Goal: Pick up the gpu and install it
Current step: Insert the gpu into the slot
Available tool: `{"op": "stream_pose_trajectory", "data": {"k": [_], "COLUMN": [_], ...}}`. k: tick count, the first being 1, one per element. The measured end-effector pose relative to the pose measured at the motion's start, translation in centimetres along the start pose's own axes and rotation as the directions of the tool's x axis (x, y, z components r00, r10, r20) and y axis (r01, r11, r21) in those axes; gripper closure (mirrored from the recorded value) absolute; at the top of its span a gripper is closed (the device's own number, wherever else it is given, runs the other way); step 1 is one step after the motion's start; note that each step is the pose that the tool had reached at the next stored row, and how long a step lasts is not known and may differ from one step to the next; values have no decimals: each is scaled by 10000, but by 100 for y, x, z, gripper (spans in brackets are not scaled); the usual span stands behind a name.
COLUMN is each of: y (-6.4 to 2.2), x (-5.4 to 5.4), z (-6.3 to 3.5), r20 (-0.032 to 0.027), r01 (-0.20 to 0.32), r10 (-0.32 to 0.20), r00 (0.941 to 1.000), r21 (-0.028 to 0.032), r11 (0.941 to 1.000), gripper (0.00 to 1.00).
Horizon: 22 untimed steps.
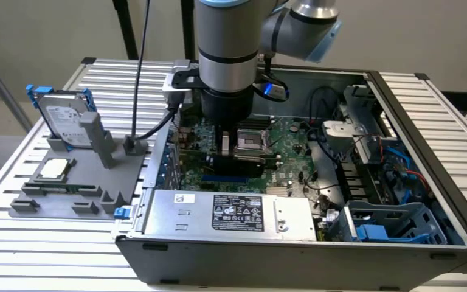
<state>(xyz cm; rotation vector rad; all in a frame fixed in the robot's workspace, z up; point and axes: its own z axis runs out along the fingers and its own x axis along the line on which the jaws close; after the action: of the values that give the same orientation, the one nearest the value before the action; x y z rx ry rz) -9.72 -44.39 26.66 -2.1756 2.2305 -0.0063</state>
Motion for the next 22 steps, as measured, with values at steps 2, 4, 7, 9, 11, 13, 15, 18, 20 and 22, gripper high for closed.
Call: {"op": "stream_pose_trajectory", "data": {"k": [2,4,7,9,11,13,15,18,20,22], "y": [0,0,0,0,2,3,4,6,7,8], "x": [2,4,4,5,5,5,5,5,6,6], "z": [3,7,14,21,31,41,47,56,59,61], "r20": [-7,-12,-14,-14,-16,-15,-17,-17,-19,-19], "r01": [0,0,1,1,1,1,1,-1,-1,-3], "r10": [0,0,-1,-1,-1,-1,-1,1,1,3], "r00": [10000,10000,10000,10000,10000,10000,10000,10000,10000,10000], "r21": [-1,0,0,1,0,-3,-12,-32,-54,-91], "r11": [10000,10000,10000,10000,10000,10000,10000,10000,10000,10000], "gripper": [73,73,73,73,73,73,73,73,73,73]}}
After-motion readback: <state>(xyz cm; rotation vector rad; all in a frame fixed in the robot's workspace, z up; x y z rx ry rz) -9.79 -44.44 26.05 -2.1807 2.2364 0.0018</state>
